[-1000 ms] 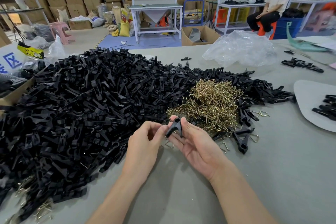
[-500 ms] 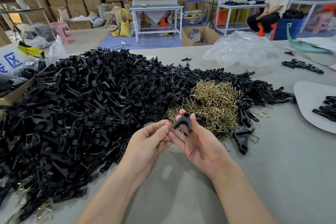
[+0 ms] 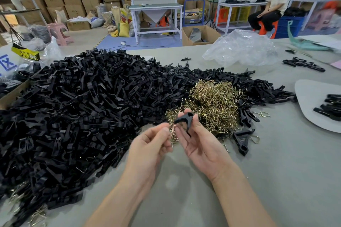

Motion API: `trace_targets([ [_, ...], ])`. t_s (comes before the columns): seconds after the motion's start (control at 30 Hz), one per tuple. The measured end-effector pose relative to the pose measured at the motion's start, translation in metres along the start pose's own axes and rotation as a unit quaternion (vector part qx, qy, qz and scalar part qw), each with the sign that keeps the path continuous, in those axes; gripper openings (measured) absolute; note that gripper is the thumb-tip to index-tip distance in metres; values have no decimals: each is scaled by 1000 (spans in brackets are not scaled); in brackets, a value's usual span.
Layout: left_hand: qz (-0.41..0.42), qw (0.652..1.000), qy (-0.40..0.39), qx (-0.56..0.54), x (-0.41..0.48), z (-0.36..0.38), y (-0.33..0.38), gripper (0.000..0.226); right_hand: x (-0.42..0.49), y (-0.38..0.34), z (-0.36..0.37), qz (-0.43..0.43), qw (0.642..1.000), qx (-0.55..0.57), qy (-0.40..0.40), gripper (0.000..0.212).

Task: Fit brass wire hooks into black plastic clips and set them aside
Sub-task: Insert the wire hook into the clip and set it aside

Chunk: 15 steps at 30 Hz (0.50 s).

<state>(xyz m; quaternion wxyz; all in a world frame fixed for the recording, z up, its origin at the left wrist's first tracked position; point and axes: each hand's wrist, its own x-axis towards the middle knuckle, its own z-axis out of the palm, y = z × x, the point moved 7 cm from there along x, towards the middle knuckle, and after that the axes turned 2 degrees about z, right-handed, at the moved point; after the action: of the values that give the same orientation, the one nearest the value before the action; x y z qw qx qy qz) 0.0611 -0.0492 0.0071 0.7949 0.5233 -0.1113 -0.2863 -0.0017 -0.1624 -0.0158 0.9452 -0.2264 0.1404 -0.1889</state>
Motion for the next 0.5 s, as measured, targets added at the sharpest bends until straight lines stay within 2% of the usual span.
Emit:
trace_targets([
  [0.1,-34,999,-39,-6,-6,14,-10,27,1,2,3,-6,999,-48,-13,37],
  [0.2,-39,998,-47,-9,-2,13,-10,31,2,4,6,-14,997,-73,-33,40],
  [0.37,-63,996,-57,-21,-4,9,-11,11,0,3,14,-44,989,-133,-47,30],
  [0.5,-121,989,-52,-65,-4,7,-19,10,-2,0,17,-69,982,-171,-38,31],
])
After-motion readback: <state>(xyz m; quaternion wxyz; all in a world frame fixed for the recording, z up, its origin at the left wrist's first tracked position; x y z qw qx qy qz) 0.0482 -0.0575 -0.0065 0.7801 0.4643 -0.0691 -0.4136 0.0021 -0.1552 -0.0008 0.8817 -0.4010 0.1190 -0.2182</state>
